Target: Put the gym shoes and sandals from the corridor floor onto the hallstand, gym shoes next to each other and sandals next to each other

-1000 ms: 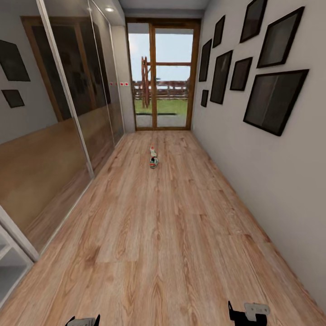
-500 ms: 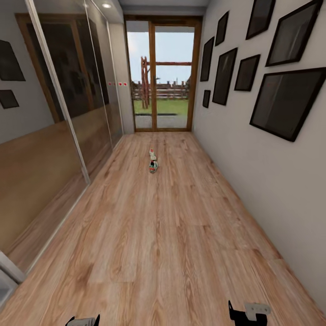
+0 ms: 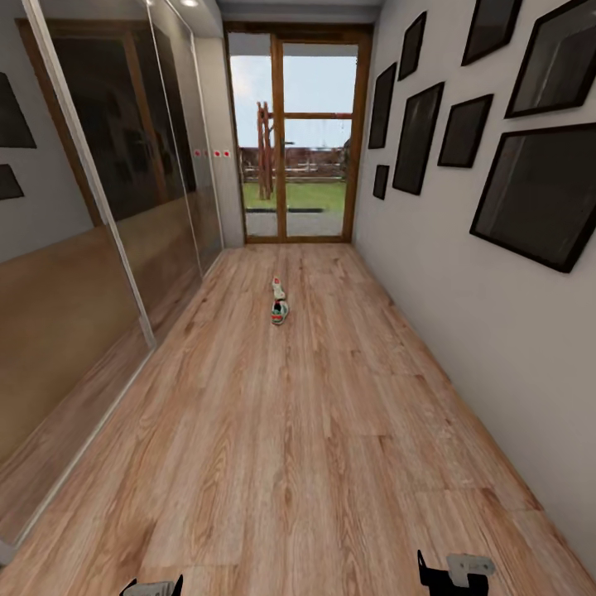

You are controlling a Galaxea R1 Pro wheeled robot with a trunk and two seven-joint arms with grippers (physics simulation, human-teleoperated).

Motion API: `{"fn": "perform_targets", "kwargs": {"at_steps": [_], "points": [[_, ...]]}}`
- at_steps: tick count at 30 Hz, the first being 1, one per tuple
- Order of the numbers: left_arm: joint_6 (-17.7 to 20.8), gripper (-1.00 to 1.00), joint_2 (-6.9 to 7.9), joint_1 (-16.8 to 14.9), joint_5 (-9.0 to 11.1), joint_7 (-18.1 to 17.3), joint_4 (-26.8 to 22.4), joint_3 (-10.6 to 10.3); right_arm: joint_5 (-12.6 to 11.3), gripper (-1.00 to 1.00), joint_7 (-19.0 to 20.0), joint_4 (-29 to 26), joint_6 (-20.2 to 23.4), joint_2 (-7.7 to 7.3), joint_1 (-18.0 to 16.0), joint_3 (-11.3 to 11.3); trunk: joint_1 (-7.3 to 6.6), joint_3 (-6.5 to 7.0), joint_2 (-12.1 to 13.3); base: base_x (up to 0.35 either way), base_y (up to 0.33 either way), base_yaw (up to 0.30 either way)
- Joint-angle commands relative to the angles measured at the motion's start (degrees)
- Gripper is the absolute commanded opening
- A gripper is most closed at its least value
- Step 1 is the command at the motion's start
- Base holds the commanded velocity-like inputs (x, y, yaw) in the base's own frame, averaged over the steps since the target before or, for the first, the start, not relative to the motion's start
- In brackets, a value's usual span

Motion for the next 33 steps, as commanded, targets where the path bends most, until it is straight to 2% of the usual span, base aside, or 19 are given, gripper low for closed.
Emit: {"fn": "perform_targets", "kwargs": {"at_steps": [1, 33], "points": [[-0.09, 1.0, -0.02, -0.04, 0.24, -0.59, 0.05, 0.35, 0.65, 1.0, -0.28, 0.06, -0.14, -0.01, -0.04, -0.34, 0.02, -0.05, -0.02, 0.339, 0.0, 0.0], [-0.09, 1.0, 0.06, -0.04, 0.31, -0.59, 0.04, 0.35, 0.64, 1.0, -0.47, 0.07, -0.14, -0.02, -0.04, -0.34, 0.02, -0.05, -0.02, 0.339, 0.0, 0.0]]}}
